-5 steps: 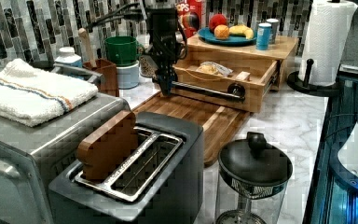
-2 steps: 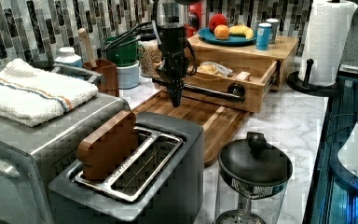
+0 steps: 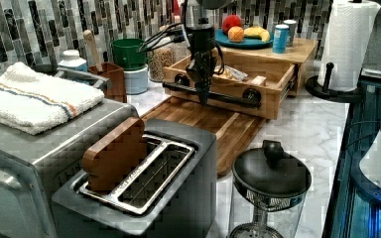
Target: Close the drawer.
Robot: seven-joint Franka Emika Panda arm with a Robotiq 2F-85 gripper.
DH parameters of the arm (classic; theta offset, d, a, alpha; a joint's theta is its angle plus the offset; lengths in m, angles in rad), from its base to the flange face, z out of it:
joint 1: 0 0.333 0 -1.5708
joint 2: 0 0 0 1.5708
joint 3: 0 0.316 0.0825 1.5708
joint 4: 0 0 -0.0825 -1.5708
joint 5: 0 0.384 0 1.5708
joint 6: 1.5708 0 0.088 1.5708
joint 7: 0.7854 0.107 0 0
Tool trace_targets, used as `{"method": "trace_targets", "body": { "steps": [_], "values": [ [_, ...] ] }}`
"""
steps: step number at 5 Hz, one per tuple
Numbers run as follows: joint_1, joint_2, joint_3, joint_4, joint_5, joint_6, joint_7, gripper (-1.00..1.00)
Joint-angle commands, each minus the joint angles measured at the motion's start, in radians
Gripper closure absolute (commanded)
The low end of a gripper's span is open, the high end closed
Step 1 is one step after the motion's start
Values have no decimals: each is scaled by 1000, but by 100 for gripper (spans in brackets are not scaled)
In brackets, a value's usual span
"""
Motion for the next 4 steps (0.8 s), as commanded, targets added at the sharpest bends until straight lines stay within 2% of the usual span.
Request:
{"method": "trace_targets", "body": {
  "steps": [1, 2, 4],
  "values": [
    [-83, -35, -61, 80, -66, -43, -176, 100],
    [-141, -20, -105, 121, -75, -58, -278, 100],
    [-242, 82, -167, 194, -58, 45, -465, 100]
  ]
}}
